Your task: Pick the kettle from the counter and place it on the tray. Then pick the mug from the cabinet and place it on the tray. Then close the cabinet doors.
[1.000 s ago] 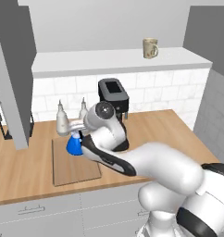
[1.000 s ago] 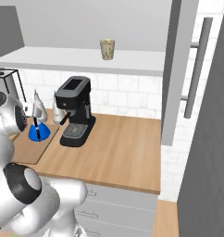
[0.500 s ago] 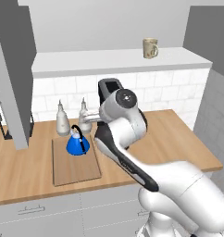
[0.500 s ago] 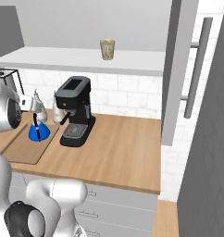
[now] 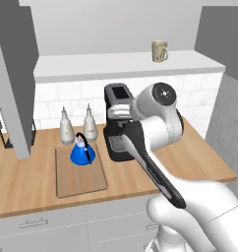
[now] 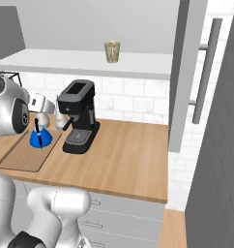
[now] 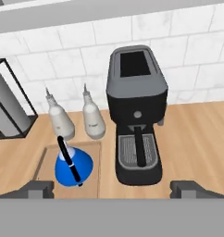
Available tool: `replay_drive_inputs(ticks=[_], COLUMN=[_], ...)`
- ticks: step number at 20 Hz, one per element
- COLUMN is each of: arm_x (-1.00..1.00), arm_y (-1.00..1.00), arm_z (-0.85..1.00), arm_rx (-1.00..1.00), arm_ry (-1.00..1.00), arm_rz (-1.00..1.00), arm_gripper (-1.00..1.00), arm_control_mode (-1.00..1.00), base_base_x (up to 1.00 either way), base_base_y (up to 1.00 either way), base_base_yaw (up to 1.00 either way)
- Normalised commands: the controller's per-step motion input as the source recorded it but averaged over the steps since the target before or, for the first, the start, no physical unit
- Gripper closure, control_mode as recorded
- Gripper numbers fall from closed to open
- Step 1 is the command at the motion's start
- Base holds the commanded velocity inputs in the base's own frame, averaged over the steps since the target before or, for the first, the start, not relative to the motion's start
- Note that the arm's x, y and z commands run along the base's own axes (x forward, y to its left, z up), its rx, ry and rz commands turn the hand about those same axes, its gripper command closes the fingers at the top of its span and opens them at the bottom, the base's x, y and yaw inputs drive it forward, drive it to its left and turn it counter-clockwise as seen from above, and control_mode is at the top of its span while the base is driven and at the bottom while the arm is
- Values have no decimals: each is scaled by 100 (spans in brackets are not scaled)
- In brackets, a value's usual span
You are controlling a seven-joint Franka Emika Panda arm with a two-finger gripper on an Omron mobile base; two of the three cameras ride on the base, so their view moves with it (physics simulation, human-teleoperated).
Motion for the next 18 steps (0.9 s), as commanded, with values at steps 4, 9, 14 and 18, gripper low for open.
replay_drive_inputs(ticks=[4, 9, 14, 18], arm_x=[-4, -15, -23, 0], arm_y=[-53, -66, -76, -59], arm_z=[73, 57, 30, 42], arm_rx=[0, 0, -7, -5], arm_ry=[0, -5, 0, -1], arm_rz=[-13, 0, 5, 0], arm_gripper=[-100, -100, -100, -100], arm_control_mode=[-100, -100, -100, -100], base_base_x=[0, 0, 0, 0], base_base_y=[0, 0, 0, 0], base_base_yaw=[0, 0, 0, 0])
